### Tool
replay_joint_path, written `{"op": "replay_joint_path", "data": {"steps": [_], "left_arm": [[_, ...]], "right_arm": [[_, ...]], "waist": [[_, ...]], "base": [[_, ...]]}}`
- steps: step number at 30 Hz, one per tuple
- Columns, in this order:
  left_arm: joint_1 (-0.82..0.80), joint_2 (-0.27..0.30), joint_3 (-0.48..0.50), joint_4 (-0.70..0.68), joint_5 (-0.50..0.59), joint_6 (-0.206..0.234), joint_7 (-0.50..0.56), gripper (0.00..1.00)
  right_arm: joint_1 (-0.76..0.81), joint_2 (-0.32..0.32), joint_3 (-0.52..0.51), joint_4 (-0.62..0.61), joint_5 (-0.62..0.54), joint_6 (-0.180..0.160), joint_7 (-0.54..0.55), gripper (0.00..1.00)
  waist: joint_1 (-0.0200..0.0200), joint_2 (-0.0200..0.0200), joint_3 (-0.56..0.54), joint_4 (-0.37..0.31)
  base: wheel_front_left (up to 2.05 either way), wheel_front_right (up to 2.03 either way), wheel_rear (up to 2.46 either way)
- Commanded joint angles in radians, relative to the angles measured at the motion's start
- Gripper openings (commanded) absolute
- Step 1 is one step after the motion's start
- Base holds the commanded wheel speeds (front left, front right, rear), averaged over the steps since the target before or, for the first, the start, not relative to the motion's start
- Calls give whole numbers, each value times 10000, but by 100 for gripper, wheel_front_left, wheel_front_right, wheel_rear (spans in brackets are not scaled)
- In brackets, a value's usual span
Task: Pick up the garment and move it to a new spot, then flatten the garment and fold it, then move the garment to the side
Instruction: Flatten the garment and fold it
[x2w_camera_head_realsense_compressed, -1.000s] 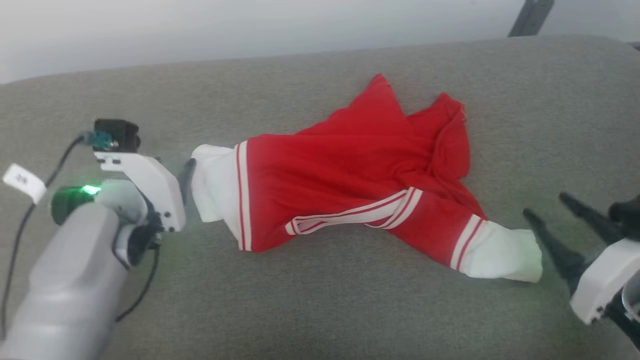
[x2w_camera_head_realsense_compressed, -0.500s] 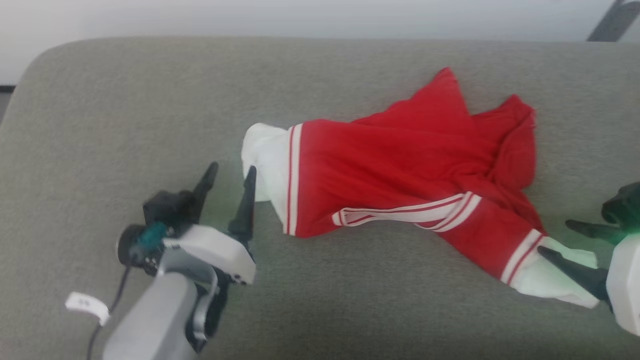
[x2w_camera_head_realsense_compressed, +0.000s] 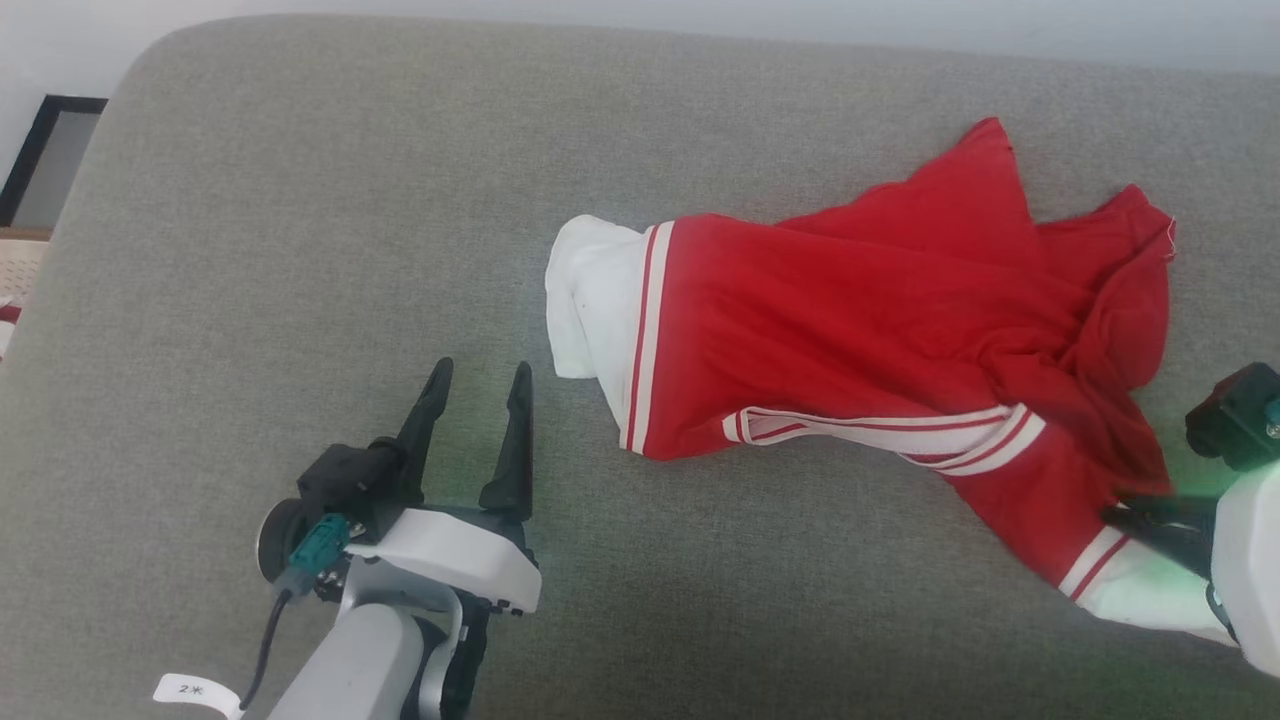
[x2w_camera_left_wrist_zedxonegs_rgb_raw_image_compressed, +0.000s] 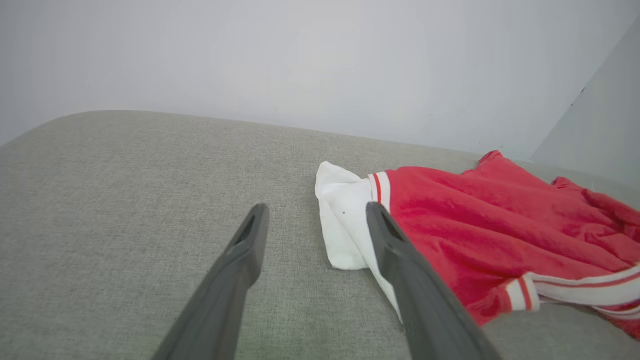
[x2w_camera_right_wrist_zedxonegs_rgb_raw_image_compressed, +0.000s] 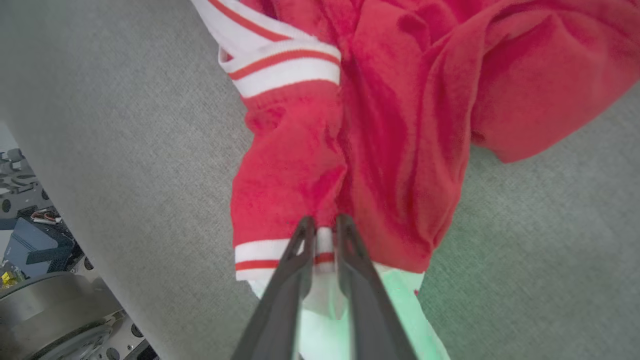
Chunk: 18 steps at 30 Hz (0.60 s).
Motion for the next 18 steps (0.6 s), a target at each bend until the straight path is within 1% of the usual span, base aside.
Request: {"op": "replay_joint_path", "data": {"steps": [1, 6, 9, 12, 15, 16, 18], "left_arm": [[91, -8, 103, 5, 67, -89, -45, 100], [141, -193, 295, 111, 213, -218, -47, 100], [211, -250, 402, 155, 279, -269, -47, 100], [265, -307, 528, 220, 323, -336, -48, 100], [304, -361, 656, 289, 352, -360, -48, 100], [304, -361, 656, 289, 352, -360, -48, 100], [361, -408, 716, 340, 377, -398, -48, 100]], "right_arm": [[-200, -47, 218, -112, 83, -17, -65, 0], [-640, -171, 919, -435, -25, -13, -524, 0], [-661, -160, 1325, -903, 322, -10, -842, 0], [-616, -286, 1814, -1392, 312, -11, -778, 0], [-554, -124, 2379, -1771, 129, -11, -698, 0], [-554, -124, 2379, -1771, 129, -11, -698, 0], [-485, 110, 2696, -1924, 0, -10, -662, 0]], "waist": [[0, 0, -8, -33], [0, 0, -77, -162], [0, 0, -124, -242], [0, 0, -143, -320], [0, 0, -141, -395], [0, 0, -141, -395], [0, 0, -146, -437]], "base": [[0, 0, 0], [0, 0, 0], [0, 0, 0], [0, 0, 0], [0, 0, 0], [0, 0, 0], [0, 0, 0]]}}
